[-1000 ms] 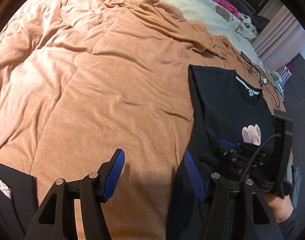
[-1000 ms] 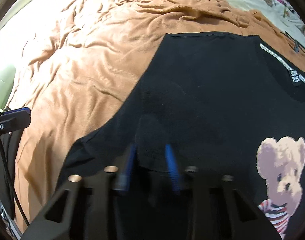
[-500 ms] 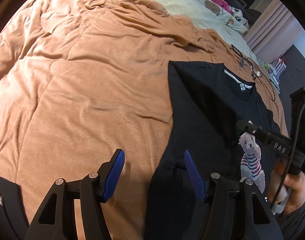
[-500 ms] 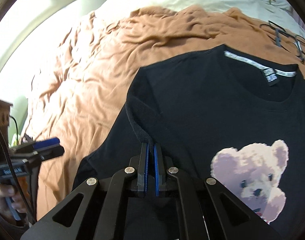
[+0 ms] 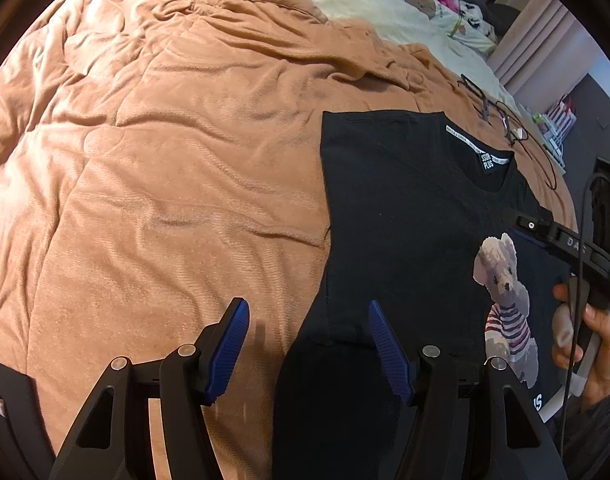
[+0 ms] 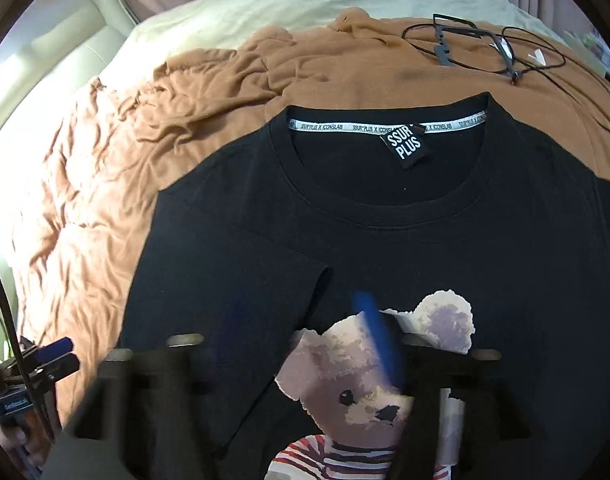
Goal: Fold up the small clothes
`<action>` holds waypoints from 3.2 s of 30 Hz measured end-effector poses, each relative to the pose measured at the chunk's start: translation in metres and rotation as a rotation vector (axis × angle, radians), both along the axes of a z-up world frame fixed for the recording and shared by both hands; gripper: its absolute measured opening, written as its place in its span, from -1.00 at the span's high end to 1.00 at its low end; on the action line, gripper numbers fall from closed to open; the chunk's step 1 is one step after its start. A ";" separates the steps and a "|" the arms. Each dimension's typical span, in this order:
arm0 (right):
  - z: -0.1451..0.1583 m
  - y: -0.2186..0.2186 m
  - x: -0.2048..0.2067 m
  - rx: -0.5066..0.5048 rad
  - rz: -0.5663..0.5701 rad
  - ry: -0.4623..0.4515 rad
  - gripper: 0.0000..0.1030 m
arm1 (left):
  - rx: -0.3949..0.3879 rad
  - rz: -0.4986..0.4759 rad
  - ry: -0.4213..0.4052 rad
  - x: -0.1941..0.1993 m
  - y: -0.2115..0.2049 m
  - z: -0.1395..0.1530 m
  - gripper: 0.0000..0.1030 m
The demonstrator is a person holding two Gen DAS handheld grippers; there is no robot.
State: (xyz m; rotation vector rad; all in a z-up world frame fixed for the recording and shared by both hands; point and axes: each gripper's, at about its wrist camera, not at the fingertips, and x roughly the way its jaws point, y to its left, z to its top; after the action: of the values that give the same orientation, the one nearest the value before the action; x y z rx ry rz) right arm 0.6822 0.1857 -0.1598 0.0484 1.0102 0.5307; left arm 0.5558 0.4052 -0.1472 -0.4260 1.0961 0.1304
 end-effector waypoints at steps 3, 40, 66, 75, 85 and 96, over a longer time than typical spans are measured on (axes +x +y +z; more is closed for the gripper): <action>0.000 -0.008 -0.003 0.038 0.033 0.020 -0.38 | 0.006 -0.002 0.010 0.003 -0.004 -0.004 -0.24; 0.009 0.004 -0.136 -0.117 0.197 0.037 0.54 | 0.012 0.059 0.049 -0.085 -0.022 0.007 -0.03; 0.136 -0.133 -0.296 -0.029 0.069 -0.131 -1.00 | 0.107 0.039 -0.199 -0.210 -0.110 0.133 -0.99; 0.174 -0.191 -0.361 0.001 0.020 -0.192 -1.00 | 0.123 0.006 -0.273 -0.266 -0.159 0.170 -0.99; 0.175 -0.279 -0.408 0.110 -0.031 -0.252 -1.00 | 0.138 -0.045 -0.309 -0.287 -0.228 0.197 -0.99; 0.160 -0.368 -0.444 0.279 -0.095 -0.280 -1.00 | 0.112 -0.132 -0.308 -0.290 -0.311 0.202 -0.99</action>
State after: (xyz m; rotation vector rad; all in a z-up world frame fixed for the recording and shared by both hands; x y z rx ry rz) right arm 0.2377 -0.1827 0.0002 0.2619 0.6528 0.5704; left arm 0.2660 0.0938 0.0544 -0.2618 0.8065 0.0088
